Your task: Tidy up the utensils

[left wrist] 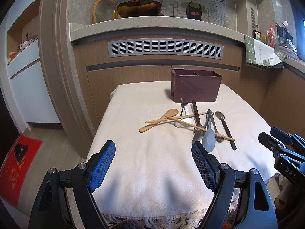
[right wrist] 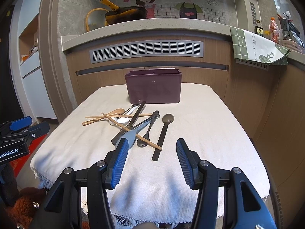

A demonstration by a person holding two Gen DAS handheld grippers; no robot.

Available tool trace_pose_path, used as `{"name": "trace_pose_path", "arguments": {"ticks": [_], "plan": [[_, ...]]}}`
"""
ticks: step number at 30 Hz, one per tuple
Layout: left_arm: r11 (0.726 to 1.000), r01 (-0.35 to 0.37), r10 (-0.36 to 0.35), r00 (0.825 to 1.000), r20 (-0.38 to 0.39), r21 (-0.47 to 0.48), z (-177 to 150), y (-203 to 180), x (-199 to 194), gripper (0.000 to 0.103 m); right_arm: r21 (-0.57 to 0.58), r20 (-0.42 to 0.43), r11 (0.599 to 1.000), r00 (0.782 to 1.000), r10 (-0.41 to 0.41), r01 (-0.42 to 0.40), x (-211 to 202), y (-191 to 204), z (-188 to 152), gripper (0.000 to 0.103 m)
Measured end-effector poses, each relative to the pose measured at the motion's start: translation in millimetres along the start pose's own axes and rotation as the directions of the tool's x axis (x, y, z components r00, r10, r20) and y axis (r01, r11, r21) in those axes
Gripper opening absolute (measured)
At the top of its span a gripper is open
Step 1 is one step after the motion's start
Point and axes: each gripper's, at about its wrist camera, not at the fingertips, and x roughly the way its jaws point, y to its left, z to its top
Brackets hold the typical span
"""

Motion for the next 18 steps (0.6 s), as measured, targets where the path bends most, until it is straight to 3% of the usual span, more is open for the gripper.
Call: {"name": "trace_pose_path", "arguments": {"ticks": [18], "plan": [[1.0,-0.001,0.001,1.0,-0.004,0.0,-1.5,0.2,0.3,0.082,0.002,-0.007,1.0,1.0,-0.001,0.001,1.8,-1.3,-0.7,0.05]]}}
